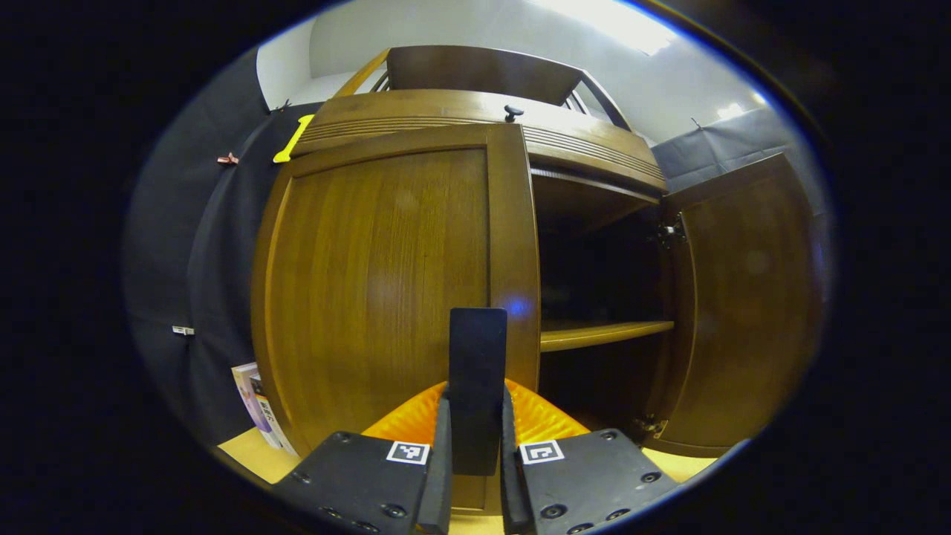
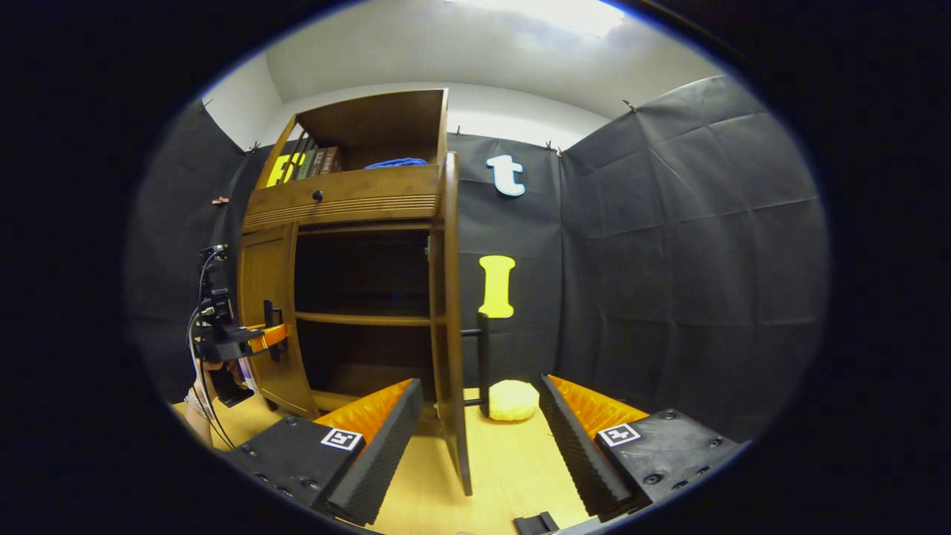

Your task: Open the right door of the double-door shoe cabinet with the right hand, and open the left door with the left hand.

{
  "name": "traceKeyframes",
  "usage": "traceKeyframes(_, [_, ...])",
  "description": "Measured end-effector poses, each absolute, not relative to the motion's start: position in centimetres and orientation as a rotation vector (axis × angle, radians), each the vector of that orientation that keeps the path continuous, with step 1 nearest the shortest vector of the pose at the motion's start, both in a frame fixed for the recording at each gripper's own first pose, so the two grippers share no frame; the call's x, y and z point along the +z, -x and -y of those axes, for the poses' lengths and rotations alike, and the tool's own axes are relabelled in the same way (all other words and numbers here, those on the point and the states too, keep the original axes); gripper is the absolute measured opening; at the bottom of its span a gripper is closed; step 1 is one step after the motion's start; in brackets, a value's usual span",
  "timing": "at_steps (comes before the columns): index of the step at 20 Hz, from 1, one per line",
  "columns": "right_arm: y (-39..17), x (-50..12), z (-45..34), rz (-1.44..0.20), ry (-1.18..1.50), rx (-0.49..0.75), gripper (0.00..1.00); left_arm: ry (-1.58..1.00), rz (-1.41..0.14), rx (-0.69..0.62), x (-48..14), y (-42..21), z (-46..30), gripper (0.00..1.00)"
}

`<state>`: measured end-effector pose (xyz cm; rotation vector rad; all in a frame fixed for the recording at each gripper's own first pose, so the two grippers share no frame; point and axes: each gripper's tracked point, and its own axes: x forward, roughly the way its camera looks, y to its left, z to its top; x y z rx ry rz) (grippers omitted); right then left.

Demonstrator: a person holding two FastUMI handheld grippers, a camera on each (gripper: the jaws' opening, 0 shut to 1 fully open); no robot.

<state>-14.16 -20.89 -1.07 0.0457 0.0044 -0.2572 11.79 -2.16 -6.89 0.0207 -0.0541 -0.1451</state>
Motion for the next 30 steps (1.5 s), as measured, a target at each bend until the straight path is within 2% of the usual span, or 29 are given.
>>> traceKeyframes(6, [12.1,-1.0,15.3,-0.003,-0.012,-0.144,0.99,-0.015,0.035,-0.203,-6.5,-6.4,-0.5,0.3])
traceKeyframes(7, [11.7,-1.1,14.4,-0.004,-0.01,-0.127,0.95,-0.025,0.036,-0.203,-6.5,-5.6,-1.1,0.3])
traceKeyframes(8, [11.3,-1.1,13.5,-0.008,-0.01,-0.111,0.99,-0.028,0.038,-0.205,-6.5,-4.8,-1.8,0.29])
traceKeyframes(13, [9.5,-1.7,8.7,-0.018,-0.028,-0.023,0.95,0.002,0.045,-0.224,-6.4,-1.7,-4.8,0.28])
traceKeyframes(19, [7.9,-2.5,4.5,-0.029,-0.034,0.047,0.95,-0.018,0.045,-0.172,-6.0,0.8,-7.9,0.29])
traceKeyframes(30, [4.3,-4.6,0.4,-0.051,-0.107,0.137,0.96,-0.081,0.007,-0.046,-5.8,3.2,-13.5,0.22])
